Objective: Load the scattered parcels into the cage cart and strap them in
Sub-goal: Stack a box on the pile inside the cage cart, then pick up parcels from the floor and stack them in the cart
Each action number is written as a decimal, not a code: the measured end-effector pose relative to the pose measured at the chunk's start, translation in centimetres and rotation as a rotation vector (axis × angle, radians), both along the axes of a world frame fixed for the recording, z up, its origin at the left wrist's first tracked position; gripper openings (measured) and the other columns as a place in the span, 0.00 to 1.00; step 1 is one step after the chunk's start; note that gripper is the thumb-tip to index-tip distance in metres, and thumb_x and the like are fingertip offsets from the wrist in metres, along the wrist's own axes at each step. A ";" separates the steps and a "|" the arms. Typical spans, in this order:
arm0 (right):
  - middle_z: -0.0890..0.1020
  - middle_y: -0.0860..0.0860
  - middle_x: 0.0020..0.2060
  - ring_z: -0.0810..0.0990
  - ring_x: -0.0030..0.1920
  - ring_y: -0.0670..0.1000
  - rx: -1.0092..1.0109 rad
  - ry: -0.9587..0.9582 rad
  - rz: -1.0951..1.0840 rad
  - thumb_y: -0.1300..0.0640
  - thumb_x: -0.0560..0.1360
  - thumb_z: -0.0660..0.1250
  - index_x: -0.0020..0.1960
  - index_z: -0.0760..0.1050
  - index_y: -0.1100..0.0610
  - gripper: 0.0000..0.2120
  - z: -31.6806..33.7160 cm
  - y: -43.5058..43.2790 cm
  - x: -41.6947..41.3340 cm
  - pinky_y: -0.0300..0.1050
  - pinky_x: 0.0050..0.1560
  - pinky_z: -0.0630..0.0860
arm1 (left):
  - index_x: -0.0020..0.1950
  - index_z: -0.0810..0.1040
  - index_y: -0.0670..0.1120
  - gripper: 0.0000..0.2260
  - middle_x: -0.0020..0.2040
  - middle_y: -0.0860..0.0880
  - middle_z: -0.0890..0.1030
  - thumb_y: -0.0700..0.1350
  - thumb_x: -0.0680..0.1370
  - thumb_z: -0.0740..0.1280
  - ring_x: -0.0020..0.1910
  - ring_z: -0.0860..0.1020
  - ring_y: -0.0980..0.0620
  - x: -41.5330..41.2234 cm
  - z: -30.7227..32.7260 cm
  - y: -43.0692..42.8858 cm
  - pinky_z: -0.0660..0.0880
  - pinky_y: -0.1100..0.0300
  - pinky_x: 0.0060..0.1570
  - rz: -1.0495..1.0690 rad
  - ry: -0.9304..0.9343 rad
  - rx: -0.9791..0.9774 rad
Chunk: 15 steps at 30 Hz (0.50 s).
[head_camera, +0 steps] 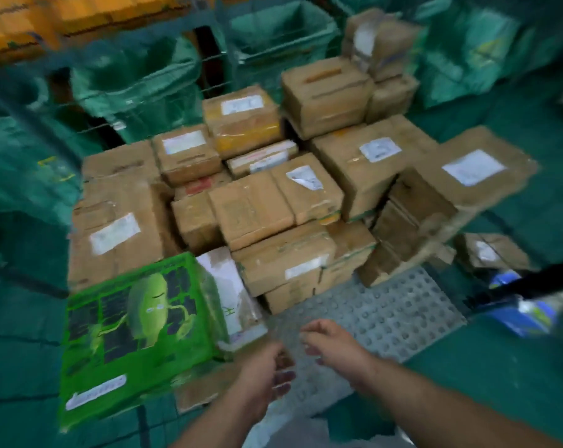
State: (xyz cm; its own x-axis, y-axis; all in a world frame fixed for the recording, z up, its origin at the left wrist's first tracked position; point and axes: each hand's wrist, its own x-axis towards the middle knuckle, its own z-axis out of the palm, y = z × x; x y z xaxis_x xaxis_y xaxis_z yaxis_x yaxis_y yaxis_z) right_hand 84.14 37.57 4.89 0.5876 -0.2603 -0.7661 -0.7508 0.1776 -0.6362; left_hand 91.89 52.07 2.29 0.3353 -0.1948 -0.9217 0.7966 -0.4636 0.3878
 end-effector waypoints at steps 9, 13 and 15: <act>0.84 0.53 0.50 0.82 0.48 0.51 0.140 -0.013 -0.708 0.50 0.80 0.67 0.59 0.77 0.57 0.12 -1.0 -10.5 -17.6 0.46 0.47 0.73 | 0.53 0.81 0.43 0.10 0.46 0.45 0.84 0.48 0.84 0.63 0.42 0.80 0.46 -9.6 2.3 -16.3 0.72 0.56 0.42 -0.410 -0.129 -0.047; 0.84 0.52 0.46 0.80 0.42 0.50 0.145 -0.068 -0.913 0.52 0.80 0.67 0.53 0.78 0.55 0.07 -1.1 -14.3 -27.7 0.44 0.43 0.72 | 0.51 0.81 0.44 0.09 0.44 0.45 0.85 0.46 0.83 0.64 0.40 0.81 0.46 -18.7 2.3 -22.7 0.71 0.57 0.39 -0.542 -0.138 -0.061; 0.84 0.51 0.44 0.80 0.42 0.50 0.125 -0.075 -0.981 0.53 0.80 0.67 0.52 0.78 0.55 0.06 -1.1 -16.1 -33.2 0.44 0.45 0.72 | 0.51 0.81 0.44 0.08 0.44 0.44 0.85 0.46 0.83 0.64 0.41 0.81 0.45 -23.8 2.2 -25.5 0.72 0.57 0.40 -0.603 -0.131 -0.066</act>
State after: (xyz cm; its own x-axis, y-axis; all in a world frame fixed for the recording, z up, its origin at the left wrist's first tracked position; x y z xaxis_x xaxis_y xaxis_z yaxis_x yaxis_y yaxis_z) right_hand 50.96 21.51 3.75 0.2032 -0.5773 -0.7909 -0.1935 0.7681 -0.6104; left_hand 68.10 26.55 4.48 0.2583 -0.4401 -0.8600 0.3456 -0.7892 0.5077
